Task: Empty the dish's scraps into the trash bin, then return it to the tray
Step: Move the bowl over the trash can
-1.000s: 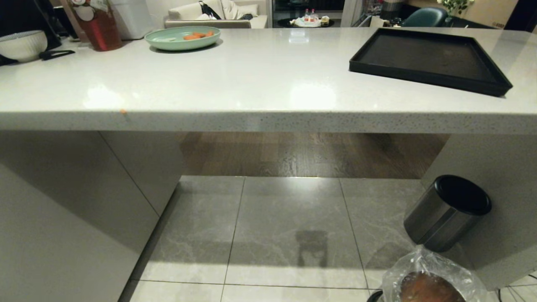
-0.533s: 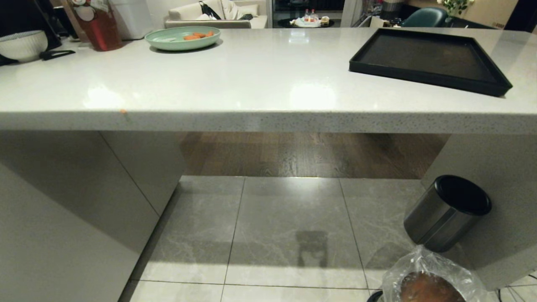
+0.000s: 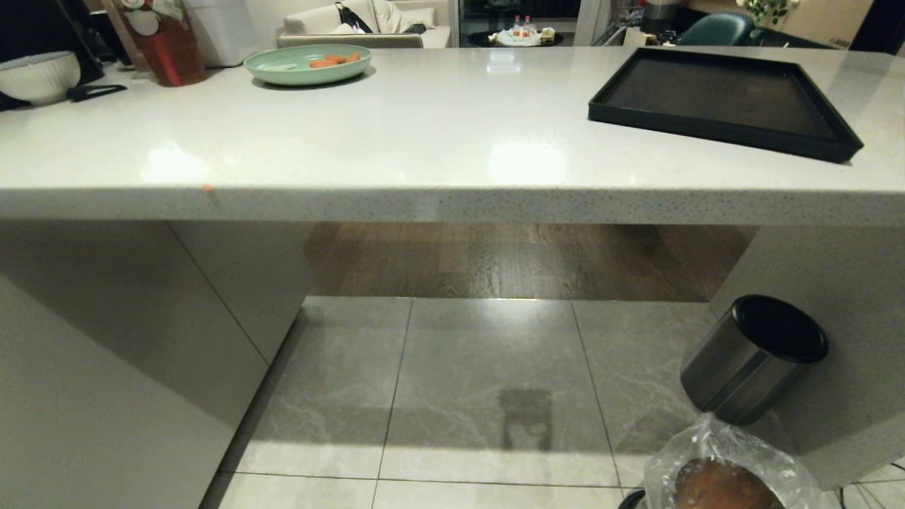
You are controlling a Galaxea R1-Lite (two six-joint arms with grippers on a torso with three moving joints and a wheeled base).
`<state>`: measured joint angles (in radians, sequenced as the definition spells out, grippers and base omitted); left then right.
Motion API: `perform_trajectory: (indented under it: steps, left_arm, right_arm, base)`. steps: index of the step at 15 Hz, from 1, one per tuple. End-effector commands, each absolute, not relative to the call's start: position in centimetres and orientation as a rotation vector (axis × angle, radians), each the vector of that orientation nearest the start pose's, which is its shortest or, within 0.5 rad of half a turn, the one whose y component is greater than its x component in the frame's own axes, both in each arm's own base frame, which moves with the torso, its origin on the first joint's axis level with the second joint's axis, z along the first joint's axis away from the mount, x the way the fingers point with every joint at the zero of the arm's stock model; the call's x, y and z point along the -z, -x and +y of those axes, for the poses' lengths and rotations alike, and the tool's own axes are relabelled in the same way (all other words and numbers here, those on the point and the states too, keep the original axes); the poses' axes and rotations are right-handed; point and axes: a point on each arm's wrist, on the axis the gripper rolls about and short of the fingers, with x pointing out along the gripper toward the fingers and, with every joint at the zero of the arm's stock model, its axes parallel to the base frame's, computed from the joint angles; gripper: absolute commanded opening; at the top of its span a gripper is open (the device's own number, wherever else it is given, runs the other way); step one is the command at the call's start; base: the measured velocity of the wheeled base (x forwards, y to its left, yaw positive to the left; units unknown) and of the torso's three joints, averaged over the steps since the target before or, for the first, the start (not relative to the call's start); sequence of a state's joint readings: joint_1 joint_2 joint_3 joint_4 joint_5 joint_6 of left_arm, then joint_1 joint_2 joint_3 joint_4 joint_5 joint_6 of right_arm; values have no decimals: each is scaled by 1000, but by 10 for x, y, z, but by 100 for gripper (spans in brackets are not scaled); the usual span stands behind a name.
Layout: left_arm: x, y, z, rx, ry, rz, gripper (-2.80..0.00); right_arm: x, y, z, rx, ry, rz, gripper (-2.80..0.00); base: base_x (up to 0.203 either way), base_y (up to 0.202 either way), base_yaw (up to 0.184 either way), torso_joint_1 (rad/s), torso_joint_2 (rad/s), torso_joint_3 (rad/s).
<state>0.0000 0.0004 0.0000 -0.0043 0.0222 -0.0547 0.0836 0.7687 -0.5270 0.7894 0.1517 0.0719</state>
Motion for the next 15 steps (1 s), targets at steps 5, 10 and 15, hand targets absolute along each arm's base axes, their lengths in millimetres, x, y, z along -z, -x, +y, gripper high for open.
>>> perform_trajectory:
  steps: [5,10,15]
  left_arm:
    - [-76,23,1,-23,55,-5,-280]
    - [-76,23,1,-23,55,-4,-280]
    - [-76,23,1,-23,55,-4,-280]
  right_arm:
    - [-151,-27,6,-178,-114,1074,-280]
    - [-151,-31,6,-178,-115,1089,-280]
    - [-153,-36,6,-177,-118,1079,-280]
  base:
    - [0,0,0,0,0,0]
    - [0,0,0,0,0,0]
    - [0,0,0,0,0,0]
